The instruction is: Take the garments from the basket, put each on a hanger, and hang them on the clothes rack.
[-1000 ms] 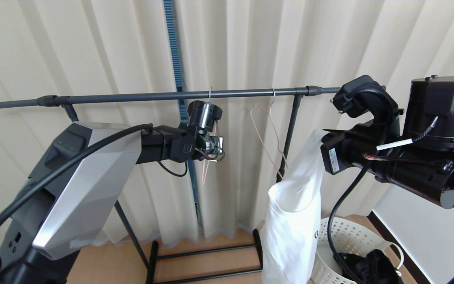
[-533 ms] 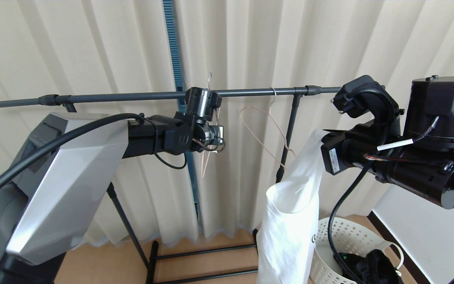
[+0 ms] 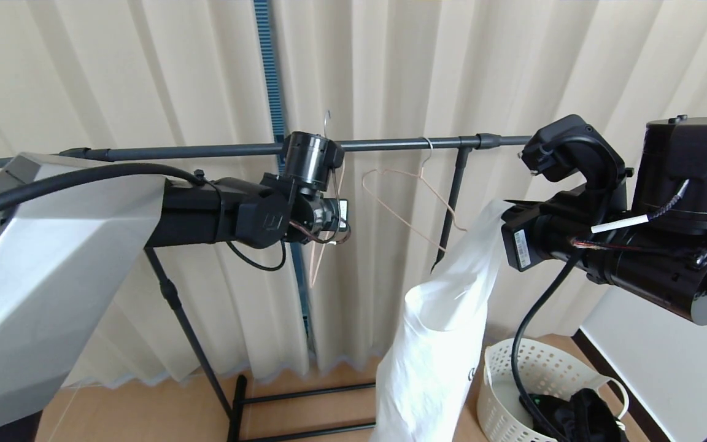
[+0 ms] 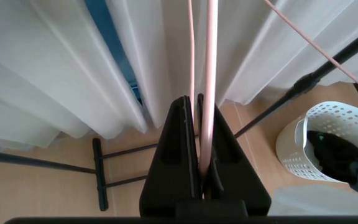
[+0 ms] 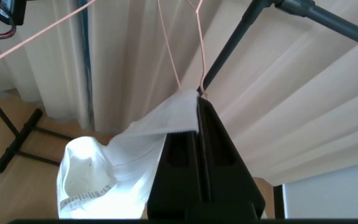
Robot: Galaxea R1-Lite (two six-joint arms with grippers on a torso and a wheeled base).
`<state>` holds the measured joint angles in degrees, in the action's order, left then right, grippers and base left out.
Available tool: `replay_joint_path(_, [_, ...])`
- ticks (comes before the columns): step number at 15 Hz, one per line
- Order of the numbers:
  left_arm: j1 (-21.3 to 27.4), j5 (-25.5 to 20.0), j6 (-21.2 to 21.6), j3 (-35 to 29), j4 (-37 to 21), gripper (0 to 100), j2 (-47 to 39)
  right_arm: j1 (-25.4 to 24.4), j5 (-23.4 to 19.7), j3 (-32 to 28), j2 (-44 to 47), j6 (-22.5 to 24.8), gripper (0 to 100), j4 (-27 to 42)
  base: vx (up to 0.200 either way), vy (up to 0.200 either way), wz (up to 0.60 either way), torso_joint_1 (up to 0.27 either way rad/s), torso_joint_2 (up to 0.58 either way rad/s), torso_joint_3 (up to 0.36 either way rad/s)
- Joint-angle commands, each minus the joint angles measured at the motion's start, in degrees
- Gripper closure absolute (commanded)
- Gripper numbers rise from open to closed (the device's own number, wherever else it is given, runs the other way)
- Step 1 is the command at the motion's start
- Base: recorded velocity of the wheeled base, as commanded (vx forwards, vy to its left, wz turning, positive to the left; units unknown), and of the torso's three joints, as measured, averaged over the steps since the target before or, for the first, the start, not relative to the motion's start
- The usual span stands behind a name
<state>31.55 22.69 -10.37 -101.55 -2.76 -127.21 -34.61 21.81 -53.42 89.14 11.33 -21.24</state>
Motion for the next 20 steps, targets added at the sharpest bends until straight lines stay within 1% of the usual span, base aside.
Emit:
replay_joint_path(1, [0.62,-0.01,0.18,9.88,3.9,100,7.59,-0.02,-0.01,0.07,-0.02,0.01,100,-0.03,0.0,0.0,0.0,0.0,0.0,0.0])
replay_joint_path(2, [0.71,-0.01,0.18,13.92,5.74,100,9.96,-0.02,-0.01,0.25,-0.1,0.01,100,-0.03,0.0,0.0,0.0,0.0,0.0,0.0])
replay_joint_path(6, [0.97,-0.01,0.44,33.43,13.57,100,21.83,-0.11,0.16,1.74,-0.63,0.01,100,-0.03,0.0,0.0,0.0,0.0,0.0,0.0])
replay_joint_path(7, [0.97,-0.01,0.44,35.28,14.36,100,23.06,-0.11,0.25,1.92,-0.81,-0.08,100,-0.03,0.0,0.0,0.0,0.0,0.0,0.0])
replay_joint_path(8, [0.97,-0.1,0.44,41.69,17.08,100,26.93,-0.11,0.52,2.88,-1.69,-0.08,100,-0.12,0.0,0.0,0.0,0.0,0.0,0.0])
replay_joint_path(9, [0.97,-0.19,0.44,45.74,18.84,100,29.56,-0.37,0.78,3.23,-2.48,-0.08,100,-0.03,0.0,0.0,0.0,0.0,0.0,0.0])
replay_joint_path(10, [1.59,-0.19,0.62,49.08,20.07,100,31.85,-0.72,1.39,3.85,-3.36,0.01,100,-0.03,0.0,0.0,0.0,0.0,0.0,0.0])
replay_joint_path(11, [1.59,-0.19,0.62,49.08,20.07,100,31.85,-0.72,1.39,3.85,-3.36,0.01,100,-0.03,0.0,0.0,0.0,0.0,0.0,0.0])
replay_joint_path(12, [2.38,-0.54,1.85,55.49,22.44,100,36.07,-1.95,3.15,4.9,-4.59,0.01,100,-0.03,0.0,0.0,0.0,0.0,0.0,0.0])
replay_joint_path(14, [4.22,-0.54,3.08,60.24,25.17,100,38.35,-2.57,4.38,6.13,-4.76,0.01,100,-0.12,0.0,0.0,0.0,0.0,0.0,0.0])
replay_joint_path(16, [5.63,-1.07,4.4,63.75,28.07,100,39.05,-2.74,4.47,6.4,-4.41,0.01,100,-0.12,0.0,0.0,0.0,0.0,0.0,0.0])
replay_joint_path(17, [6.51,-2.03,5.01,66.04,29.74,100,39.14,-2.66,4.47,6.13,-4.06,0.01,100,-0.12,0.0,0.0,0.0,0.0,0.0,0.0])
replay_joint_path(18, [6.77,-3.61,7.12,68.59,32.37,100,39.14,-2.66,4.38,5.78,-2.83,0.01,100,-0.21,0.0,0.0,0.0,0.0,0.0,0.0])
replay_joint_path(20, [6.86,-10.12,11.52,72.63,38.53,100,39.05,-2.39,4.47,5.26,-1.77,0.1,100,-0.21,0.0,0.0,0.0,0.0,0.0,0.0])
